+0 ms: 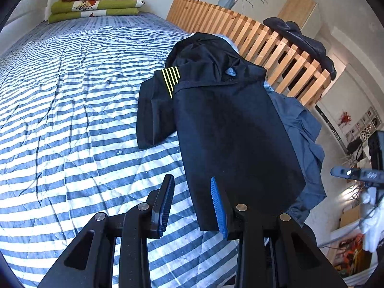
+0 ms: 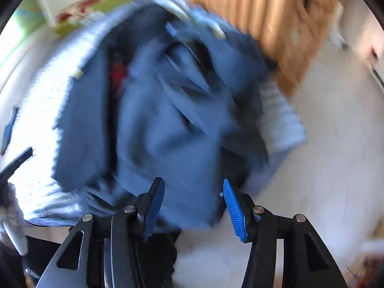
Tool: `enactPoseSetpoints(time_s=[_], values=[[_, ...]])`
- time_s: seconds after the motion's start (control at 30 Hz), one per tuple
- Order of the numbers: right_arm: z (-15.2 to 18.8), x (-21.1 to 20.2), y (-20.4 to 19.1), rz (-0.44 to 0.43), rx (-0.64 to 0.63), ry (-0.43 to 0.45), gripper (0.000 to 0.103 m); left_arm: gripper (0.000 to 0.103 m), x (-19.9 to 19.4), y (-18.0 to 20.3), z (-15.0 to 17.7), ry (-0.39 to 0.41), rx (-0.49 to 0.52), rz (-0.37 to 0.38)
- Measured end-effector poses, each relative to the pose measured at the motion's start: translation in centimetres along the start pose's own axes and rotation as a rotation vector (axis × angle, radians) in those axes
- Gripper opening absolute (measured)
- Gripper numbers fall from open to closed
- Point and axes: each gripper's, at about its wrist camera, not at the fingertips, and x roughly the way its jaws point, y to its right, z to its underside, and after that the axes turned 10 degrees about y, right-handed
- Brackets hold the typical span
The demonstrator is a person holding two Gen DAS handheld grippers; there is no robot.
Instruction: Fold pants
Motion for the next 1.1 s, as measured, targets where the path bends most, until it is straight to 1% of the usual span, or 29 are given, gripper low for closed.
enactPoseSetpoints(time_s=[0.03,0.07,0.1,0.17,0.27,0.37,0.43,0.5,0.6,0.67,0.73,0.8,0.9,0.97,1.1], values=[[-0.6,-0.2,0.2,-0.127,0.083,-0.003,0.049,0.034,0.1,-0.1,-0.1,0.001,-0.003,0.0],[-1.1,-0.1,0.4,-0.191,0.141,-0.021,0.049,0.034,0.3,-0.2,-0.3,0.003,-0.004,0.0],[-1.8,0.2,0.2,-0.211,0.161,-0.046,0.049,0.034,0.5,-0.2,-0.4,0.003,-0.006,0.0],[-3.3,0.7,0.1,-0.292,0.215,-0.067,0.049,0.034,1.0,-0.5,-0.8,-0.002,-0.015,0.0],[-5.2,1.6,-1.0,-0.32,0.229,-0.066,0.049,0.034,2.3,-0.9,-1.3,-0.019,-0.038,0.01],[-7.2,3.0,-2.9,-0.314,0.175,-0.064,0.049,0.034,3.0,-1.1,-1.8,-0.025,-0.053,0.017],[-7.8,3.6,-3.9,-0.272,0.13,-0.062,0.049,0.034,2.9,-0.6,-1.9,-0.017,-0.037,0.042],[-7.9,3.8,-4.8,-0.241,0.079,-0.062,0.049,0.034,2.8,1.3,-1.7,-0.014,0.023,0.072],[-7.0,4.0,-5.2,-0.213,0.036,-0.083,0.049,0.034,3.2,5.1,-0.7,-0.045,0.081,0.178],[-6.3,3.5,-5.5,-0.219,0.036,-0.092,0.049,0.034,3.2,7.7,0.1,-0.046,0.134,0.206],[-5.5,2.8,-5.3,-0.2,0.029,-0.09,0.049,0.034,2.9,9.7,0.7,-0.05,0.172,0.231],[-4.6,1.7,-4.5,-0.185,0.053,-0.095,0.049,0.034,2.1,11.0,1.0,-0.046,0.206,0.239],[-3.2,-0.8,-2.7,-0.195,0.115,-0.099,0.049,0.034,0.8,11.8,1.0,-0.033,0.241,0.223],[-2.5,-2.9,-2.0,-0.169,0.118,-0.08,0.049,0.034,0.0,11.8,1.2,-0.026,0.246,0.209],[-1.3,-5.1,-1.6,-0.157,0.151,-0.13,0.049,0.034,-1.5,10.5,1.6,-0.024,0.23,0.176]])
